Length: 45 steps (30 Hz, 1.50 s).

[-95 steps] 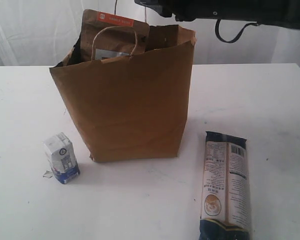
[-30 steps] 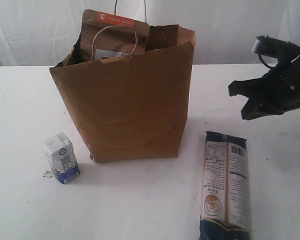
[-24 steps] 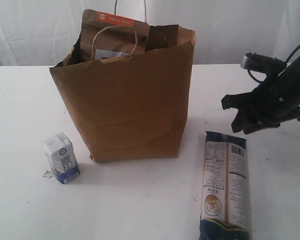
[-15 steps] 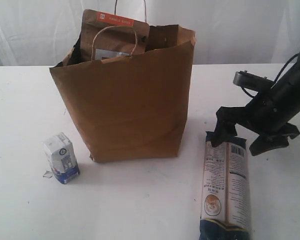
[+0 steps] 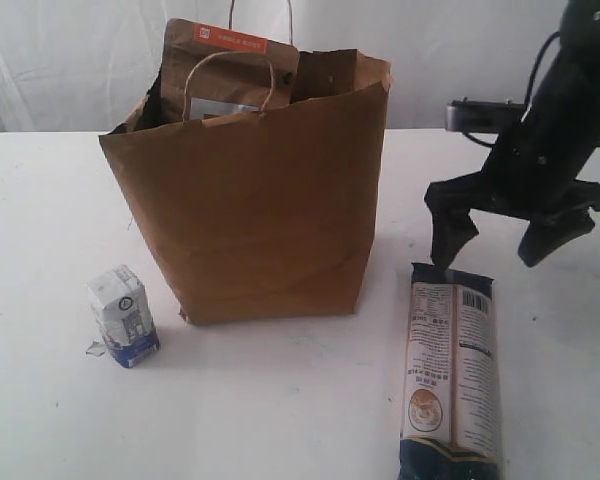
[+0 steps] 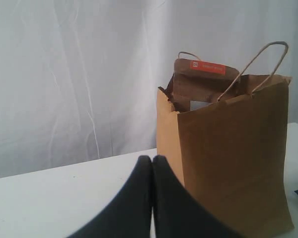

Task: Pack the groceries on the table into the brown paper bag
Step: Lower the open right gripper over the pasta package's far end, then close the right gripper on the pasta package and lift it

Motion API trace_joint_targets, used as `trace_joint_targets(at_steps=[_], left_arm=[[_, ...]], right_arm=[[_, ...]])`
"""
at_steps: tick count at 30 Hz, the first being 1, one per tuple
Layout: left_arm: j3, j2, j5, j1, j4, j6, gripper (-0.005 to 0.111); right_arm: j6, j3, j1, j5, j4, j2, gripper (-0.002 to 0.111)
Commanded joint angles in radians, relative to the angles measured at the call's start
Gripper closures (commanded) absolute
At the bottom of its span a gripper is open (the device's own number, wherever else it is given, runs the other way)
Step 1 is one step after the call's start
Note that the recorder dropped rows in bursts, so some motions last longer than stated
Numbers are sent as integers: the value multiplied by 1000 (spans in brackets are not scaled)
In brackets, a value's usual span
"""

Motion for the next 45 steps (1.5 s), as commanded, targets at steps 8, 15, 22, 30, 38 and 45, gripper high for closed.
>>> trace_joint_targets(at_steps=[8,15,22,30,38,45], left_arm=[[-4,3,7,3,-14,-1,107],[-4,3,7,3,-14,-1,107],[-4,3,7,3,-14,-1,107],[-4,3,7,3,-14,-1,107],[-4,3,7,3,-14,-1,107],[-4,3,7,3,-14,-1,107]], right_arm=[[443,-9,199,-168,-176,95,20],[460,-9,199,-140,-188,142,20],[541,-9,149,-102,-186,189,20],[549,-9,139,-102,-168,247,20],[526,-7,139,-110,-168,256,20],[495,-7,139,-110,-162,256,20]])
